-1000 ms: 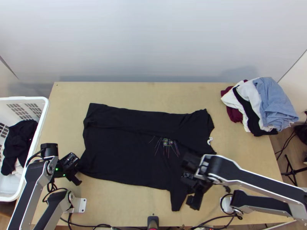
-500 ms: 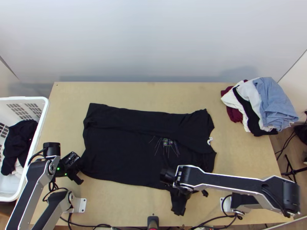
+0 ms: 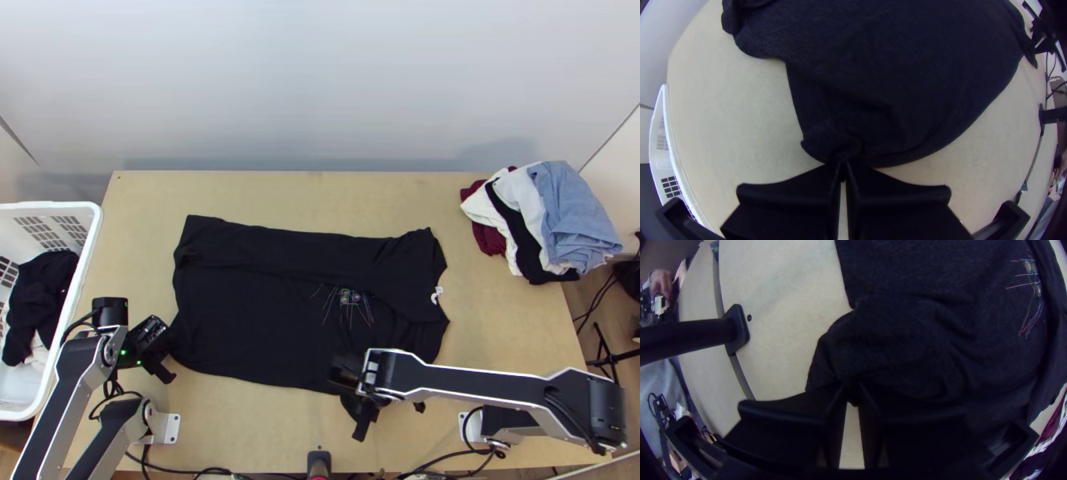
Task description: Fold the t-shirt
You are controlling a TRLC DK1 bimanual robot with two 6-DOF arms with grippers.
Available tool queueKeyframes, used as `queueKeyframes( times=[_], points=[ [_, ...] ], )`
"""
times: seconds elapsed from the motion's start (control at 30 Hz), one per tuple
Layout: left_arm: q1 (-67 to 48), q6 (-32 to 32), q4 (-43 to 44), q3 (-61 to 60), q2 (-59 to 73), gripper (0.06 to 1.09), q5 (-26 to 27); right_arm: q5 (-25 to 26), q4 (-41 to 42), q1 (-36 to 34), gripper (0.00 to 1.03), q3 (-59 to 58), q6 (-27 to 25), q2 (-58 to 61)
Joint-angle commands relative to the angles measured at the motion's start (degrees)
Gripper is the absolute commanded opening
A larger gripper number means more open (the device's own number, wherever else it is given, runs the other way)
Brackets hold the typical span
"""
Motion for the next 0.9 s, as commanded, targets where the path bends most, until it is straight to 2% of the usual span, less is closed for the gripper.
queueKeyframes(
  times=[0.0,0.2,0.43,0.67,0.87],
  points=[
    [-0.5,-0.4,0.3,0.1,0.0,0.10,-0.4,0.4,-1.9,0.1,0.03,-0.3,0.8,-3.0],
    [-0.6,-0.4,-0.2,1.1,-0.8,0.10,-0.7,2.1,-7.7,-3.4,0.03,5.3,-0.6,-5.7],
    [-0.7,-2.1,-1.3,5.4,-0.7,0.10,-0.7,4.8,-18.8,-9.7,0.03,12.8,-7.3,-11.5],
    [-1.1,-4.5,-2.7,12.7,2.5,0.10,-0.8,7.3,-23.9,-28.2,0.03,22.2,-23.9,-12.5],
    [-1.2,-9.2,-3.0,23.1,9.1,0.10,-2.0,7.6,-24.4,-43.5,0.03,30.1,-36.6,-6.7]
  ],
)
